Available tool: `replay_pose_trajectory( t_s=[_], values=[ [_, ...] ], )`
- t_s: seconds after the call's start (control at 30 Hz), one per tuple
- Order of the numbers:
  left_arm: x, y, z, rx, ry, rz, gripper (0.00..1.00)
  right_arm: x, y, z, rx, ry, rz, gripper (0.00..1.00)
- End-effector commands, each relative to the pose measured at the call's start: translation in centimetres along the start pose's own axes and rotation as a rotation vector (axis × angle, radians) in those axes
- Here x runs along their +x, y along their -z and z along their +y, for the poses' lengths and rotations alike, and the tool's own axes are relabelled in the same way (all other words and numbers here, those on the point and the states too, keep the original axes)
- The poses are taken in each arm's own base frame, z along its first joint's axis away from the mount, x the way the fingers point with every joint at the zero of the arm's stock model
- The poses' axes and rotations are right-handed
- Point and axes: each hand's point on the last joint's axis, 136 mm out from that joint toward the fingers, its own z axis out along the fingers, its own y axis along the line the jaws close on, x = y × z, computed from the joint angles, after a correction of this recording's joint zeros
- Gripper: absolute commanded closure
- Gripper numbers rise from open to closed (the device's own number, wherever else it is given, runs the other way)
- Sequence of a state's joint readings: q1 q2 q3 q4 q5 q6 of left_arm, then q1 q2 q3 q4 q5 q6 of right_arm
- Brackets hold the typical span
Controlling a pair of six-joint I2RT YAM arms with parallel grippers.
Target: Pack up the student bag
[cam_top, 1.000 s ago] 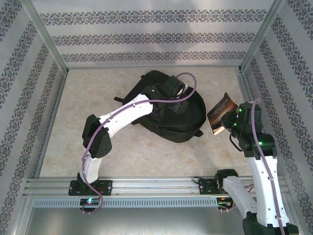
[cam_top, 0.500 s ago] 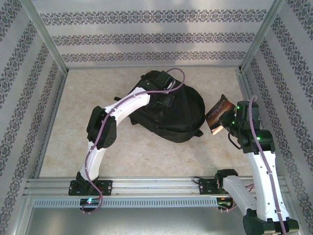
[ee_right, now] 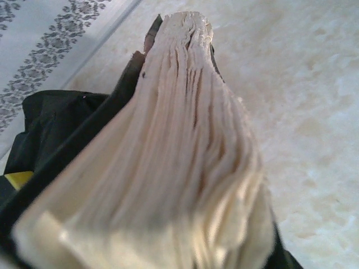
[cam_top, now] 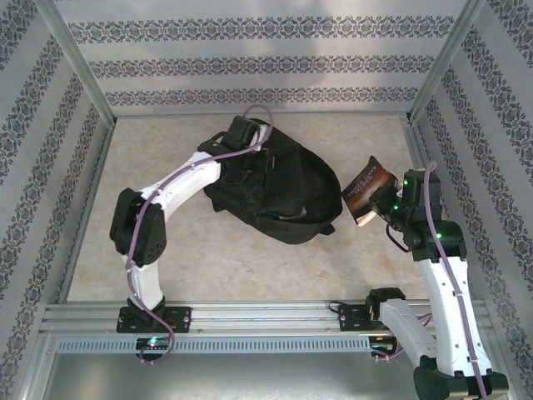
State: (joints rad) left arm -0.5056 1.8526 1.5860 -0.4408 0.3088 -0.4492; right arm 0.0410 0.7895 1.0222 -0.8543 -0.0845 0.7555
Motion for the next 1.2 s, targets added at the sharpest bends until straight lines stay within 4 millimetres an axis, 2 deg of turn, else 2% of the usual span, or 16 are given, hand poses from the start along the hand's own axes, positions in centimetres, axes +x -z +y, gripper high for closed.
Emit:
replay_pose_trajectory(
  t_s=[0.0,0.17,0.3,0.43,0.5,0.53,0.63,0.67,0.7,0.8,0.83,1.07,1.17],
  values=[
    [-2.8,4.0,-0.2,0.067,0.122,-0.127,1.0,-1.3,-0.1,3.5,-0.159,0.017,-0.022,1.0],
    [-2.3,6.4,-0.2,0.092,0.18,-0.156,1.0,-0.2,-0.5,6.7,-0.299,0.027,0.082,1.0],
    [-1.6,7.8,0.1,0.096,0.207,-0.163,1.0,1.9,-0.7,9.2,-0.412,0.031,0.21,1.0],
    [-0.4,8.1,0.2,0.112,0.211,-0.137,1.0,4.6,-2.2,11.4,-0.514,-0.047,0.364,1.0],
    [0.2,8.1,0.3,0.111,0.209,-0.114,1.0,5.2,-3.1,12.6,-0.573,-0.115,0.407,1.0],
    [0.5,8.0,0.3,0.106,0.205,-0.098,0.96,5.3,-3.5,13.2,-0.604,-0.152,0.421,1.0],
    [1.0,8.7,1.2,0.023,0.186,-0.071,0.53,4.9,-4.0,14.3,-0.664,-0.216,0.419,1.0],
    [0.9,9.2,1.4,-0.008,0.169,-0.078,0.44,4.8,-4.2,14.4,-0.675,-0.229,0.418,1.0],
    [0.7,9.6,1.4,-0.032,0.15,-0.087,0.39,4.8,-4.3,14.5,-0.686,-0.237,0.418,1.0],
    [0.2,10.9,0.3,-0.073,0.082,-0.086,0.32,5.0,-4.1,14.9,-0.716,-0.24,0.433,1.0],
    [0.3,11.0,-0.7,-0.068,0.056,-0.07,0.31,5.1,-3.9,15.1,-0.726,-0.231,0.433,1.0],
    [1.9,10.8,-7.7,-0.027,-0.11,0.033,0.29,6.0,-2.7,16.0,-0.774,-0.121,0.439,1.0],
    [2.8,10.2,-9.3,-0.014,-0.115,0.09,0.28,6.9,-2.7,16.2,-0.781,-0.097,0.461,1.0]
  ],
)
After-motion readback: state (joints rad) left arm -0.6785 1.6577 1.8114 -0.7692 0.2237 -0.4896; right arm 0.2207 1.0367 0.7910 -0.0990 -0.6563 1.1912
